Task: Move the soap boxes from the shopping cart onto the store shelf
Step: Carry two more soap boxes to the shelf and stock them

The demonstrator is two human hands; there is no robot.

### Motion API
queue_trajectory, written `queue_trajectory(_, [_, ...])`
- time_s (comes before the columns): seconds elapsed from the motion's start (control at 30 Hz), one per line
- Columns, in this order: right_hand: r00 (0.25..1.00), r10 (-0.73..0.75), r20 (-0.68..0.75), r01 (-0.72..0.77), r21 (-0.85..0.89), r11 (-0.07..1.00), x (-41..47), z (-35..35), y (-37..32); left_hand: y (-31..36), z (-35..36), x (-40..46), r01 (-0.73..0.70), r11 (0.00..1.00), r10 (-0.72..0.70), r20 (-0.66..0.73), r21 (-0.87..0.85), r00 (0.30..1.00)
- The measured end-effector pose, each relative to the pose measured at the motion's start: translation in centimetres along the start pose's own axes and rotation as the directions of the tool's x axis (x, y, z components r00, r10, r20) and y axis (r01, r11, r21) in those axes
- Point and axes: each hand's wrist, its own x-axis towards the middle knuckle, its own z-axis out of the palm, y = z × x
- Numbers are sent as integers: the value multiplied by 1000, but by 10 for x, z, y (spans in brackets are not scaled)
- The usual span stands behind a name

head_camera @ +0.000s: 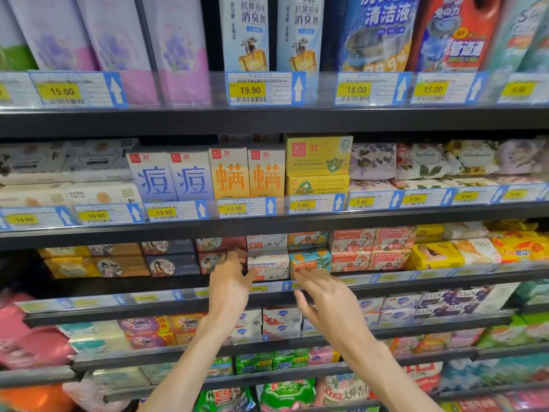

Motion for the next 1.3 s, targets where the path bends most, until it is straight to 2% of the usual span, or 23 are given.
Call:
queue_trajectory(0.2, [998, 34, 49, -28, -113, 993, -9, 15, -5, -1, 2, 1, -2, 1000, 2, 1, -8, 1000])
queue_trajectory(0.53, [991, 77, 109, -72, -55, 996, 0, 11, -9, -4, 3, 3, -22, 1000, 22, 18, 8, 1000])
queue_trajectory(0.7, [998, -22, 52, 21, 22, 1000, 15, -4, -15, -9, -12, -14, -214, 961, 230, -75, 175, 970])
queue_trajectory(0.8, [990, -131, 53, 128, 71, 989, 27, -8, -28, -18, -36, -32, -227, 941, 262, -113, 251, 959])
queue_trajectory(0.93, [965, -258, 50, 250, 129, 960, 38, -1, -60, -49, -74, -75, -94, 932, 174, -205, 349, 963])
queue_trajectory(1.07, [904, -422, 71, 396, 234, 888, 40, 11, -110, -80, -118, -137, 58, 900, 78, -290, 432, 954])
queue_trajectory(1.17, [835, -545, 83, 487, 351, 800, 37, 16, -160, -103, -153, -187, 199, 836, -6, -354, 512, 935])
queue_trajectory(1.3, [715, -698, 35, 598, 486, 637, 33, 18, -241, -140, -198, -253, 388, 766, -141, -454, 513, 880])
